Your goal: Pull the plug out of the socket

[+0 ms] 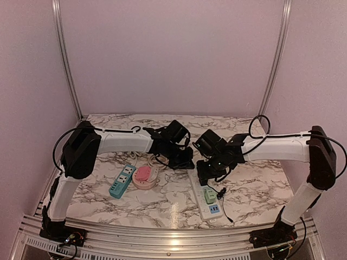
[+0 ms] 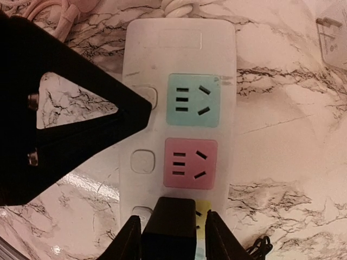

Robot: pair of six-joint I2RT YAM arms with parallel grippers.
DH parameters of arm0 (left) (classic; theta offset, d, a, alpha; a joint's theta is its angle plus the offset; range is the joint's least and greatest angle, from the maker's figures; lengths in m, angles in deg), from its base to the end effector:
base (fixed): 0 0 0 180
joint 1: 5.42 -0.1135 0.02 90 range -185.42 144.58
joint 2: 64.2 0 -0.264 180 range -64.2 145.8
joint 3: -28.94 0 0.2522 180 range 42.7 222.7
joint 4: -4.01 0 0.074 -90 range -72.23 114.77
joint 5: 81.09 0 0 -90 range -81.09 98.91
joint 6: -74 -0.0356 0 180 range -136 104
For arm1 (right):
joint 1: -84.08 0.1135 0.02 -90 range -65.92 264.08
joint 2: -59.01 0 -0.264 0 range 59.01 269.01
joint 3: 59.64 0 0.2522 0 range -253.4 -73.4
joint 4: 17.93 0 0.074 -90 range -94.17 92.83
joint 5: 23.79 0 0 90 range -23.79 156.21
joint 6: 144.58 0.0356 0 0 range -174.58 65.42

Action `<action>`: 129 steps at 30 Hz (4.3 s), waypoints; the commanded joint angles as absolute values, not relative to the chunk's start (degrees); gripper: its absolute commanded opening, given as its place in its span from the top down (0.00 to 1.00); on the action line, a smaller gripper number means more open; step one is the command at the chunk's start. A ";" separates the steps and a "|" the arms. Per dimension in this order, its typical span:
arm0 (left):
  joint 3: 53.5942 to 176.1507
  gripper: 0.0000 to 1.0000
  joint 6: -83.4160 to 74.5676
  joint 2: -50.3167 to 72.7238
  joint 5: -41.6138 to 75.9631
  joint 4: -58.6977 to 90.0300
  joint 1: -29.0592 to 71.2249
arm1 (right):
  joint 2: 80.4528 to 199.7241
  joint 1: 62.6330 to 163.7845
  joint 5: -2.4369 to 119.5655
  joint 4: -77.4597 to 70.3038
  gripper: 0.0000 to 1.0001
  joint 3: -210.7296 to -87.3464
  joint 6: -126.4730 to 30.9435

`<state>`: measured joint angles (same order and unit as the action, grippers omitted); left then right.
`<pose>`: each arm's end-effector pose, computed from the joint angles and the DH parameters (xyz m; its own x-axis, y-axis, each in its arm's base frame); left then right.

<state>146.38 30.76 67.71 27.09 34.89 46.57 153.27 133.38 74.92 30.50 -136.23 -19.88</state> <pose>0.3092 -0.4136 0.1702 -0.9438 0.0836 -0.3197 0.2862 0.6908 -0.6640 0.2155 0.2422 0.2004 -0.8940 -0.1764 -0.4119 -0.2438 0.9628 0.1168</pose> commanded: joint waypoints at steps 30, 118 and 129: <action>146.11 1.00 32.99 71.25 24.45 35.46 48.22 | 155.48 138.26 80.12 36.24 0.60 -140.84 -18.38; 150.99 1.00 30.71 73.23 18.11 43.87 49.78 | 136.70 104.56 55.57 9.74 0.89 -120.27 -26.23; 153.50 1.00 29.45 72.28 17.12 45.46 49.86 | 143.68 98.43 46.30 2.84 0.88 -117.28 -27.04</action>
<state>152.46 31.02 71.82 19.98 38.65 50.05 142.05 99.20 50.04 6.90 -118.05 -26.07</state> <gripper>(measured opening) 0.005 0.233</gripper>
